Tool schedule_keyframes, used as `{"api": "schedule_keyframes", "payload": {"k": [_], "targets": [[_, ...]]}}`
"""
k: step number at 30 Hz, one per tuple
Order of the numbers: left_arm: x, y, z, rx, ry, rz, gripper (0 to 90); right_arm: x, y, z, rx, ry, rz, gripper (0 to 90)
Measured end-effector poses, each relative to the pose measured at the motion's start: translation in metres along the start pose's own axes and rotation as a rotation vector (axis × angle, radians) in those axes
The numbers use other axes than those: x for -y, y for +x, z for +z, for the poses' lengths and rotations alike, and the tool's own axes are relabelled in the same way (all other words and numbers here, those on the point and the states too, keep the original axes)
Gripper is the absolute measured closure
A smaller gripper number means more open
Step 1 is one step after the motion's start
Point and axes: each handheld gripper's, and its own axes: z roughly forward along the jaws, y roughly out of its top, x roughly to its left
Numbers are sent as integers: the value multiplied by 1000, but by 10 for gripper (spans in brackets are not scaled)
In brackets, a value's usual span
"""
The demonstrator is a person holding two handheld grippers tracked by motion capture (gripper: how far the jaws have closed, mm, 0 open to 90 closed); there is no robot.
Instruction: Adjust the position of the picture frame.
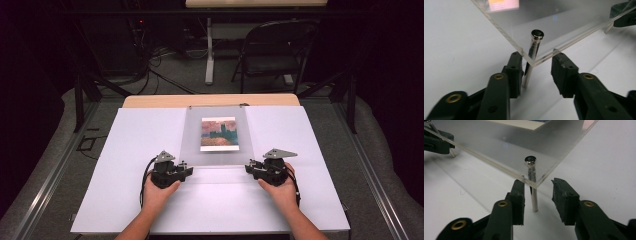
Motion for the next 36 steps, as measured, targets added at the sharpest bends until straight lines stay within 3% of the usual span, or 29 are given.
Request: {"api": "schedule_keyframes", "payload": {"k": [4,6,11,15,27,36], "targets": [[1,-1,1,-1,-14,6,511,0,0,-1,4,-14,-9,510],[2,-1,1,-21,-33,18,416,1,2,-2,11,-18,-39,436],[1,-3,-1,-43,-24,56,376,1,5,-3,23,-16,-69,378],[1,-4,-2,-60,-29,79,359,1,7,-4,35,-14,-102,368],[0,-4,-10,-48,-17,61,359,3,10,-9,27,-14,-116,395],[7,-8,-27,-35,12,83,359,4,20,-25,38,35,-175,394]]}}
